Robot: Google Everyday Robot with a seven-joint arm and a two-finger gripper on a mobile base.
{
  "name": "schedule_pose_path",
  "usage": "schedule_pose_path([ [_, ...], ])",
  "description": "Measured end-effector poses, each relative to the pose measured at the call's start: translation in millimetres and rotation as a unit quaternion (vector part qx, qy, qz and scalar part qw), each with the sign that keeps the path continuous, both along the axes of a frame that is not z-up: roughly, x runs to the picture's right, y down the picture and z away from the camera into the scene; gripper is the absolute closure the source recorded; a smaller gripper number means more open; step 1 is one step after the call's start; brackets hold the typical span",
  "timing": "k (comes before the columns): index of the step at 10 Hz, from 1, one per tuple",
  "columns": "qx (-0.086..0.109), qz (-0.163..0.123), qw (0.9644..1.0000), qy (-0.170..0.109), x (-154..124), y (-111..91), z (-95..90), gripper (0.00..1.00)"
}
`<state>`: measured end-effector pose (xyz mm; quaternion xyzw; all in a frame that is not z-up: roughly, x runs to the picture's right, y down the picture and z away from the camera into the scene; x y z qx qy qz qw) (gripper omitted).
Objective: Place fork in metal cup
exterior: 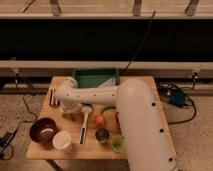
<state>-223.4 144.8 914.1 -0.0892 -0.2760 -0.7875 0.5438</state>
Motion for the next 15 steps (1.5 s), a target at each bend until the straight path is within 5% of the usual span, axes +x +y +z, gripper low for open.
schedule_pose_path([
  [4, 0.001, 0.003, 1.0000, 0.000, 2, -7, -5.7, 0.97],
  [5, -0.002, -0.003, 1.0000, -0.002, -1, -1, -8.2, 1.00],
  [15, 0.044, 0.032, 0.9983, -0.018, 12, -36, -46.5, 1.00],
])
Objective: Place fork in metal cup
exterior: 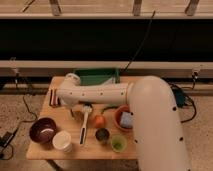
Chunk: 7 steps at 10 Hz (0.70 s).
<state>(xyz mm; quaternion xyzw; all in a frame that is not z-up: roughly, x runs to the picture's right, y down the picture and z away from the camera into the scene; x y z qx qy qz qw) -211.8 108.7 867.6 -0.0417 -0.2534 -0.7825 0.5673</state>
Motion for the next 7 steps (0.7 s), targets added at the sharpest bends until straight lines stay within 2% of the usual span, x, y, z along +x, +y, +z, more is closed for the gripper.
schedule_pose_path([
  [3, 0.005, 0.009, 0.9999, -0.011, 11, -10, -20.7, 1.00],
  [6, 0.013, 0.029, 0.9991, -0.028, 35, -18, -55.2, 1.00],
  [7, 0.015, 0.035, 0.9988, -0.030, 41, -20, -61.3, 1.00],
])
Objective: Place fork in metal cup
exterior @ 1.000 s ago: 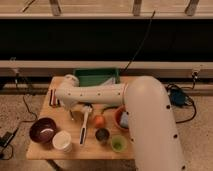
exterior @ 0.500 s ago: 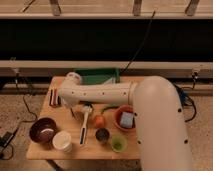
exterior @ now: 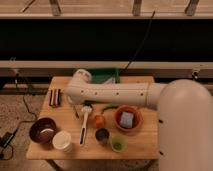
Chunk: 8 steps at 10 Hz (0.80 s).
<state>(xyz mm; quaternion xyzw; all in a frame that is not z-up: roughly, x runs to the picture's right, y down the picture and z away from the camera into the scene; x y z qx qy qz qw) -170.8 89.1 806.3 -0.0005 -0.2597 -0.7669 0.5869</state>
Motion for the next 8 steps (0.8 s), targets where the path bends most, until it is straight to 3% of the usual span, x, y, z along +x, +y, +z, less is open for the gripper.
schedule_pose_path([
  [3, 0.009, 0.032, 0.9994, -0.009, 29, -7, -22.9, 1.00],
  [8, 0.007, 0.099, 0.9950, 0.012, 83, -10, -28.0, 1.00],
])
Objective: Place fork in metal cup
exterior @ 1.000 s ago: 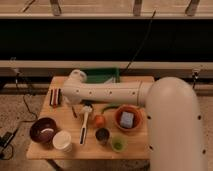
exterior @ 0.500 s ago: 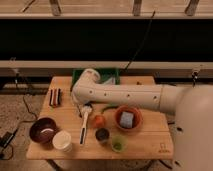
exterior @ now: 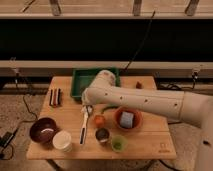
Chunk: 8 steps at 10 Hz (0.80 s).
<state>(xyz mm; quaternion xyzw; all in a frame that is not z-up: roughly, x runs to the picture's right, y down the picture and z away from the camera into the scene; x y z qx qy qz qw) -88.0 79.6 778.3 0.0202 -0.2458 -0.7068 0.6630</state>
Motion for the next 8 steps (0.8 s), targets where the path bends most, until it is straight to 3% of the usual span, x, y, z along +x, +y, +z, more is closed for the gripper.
schedule_pose_path([
  [2, -0.004, 0.033, 0.9994, 0.003, 17, 1, -0.1, 1.00],
  [8, 0.009, 0.102, 0.9946, -0.013, 52, 15, -10.7, 1.00],
])
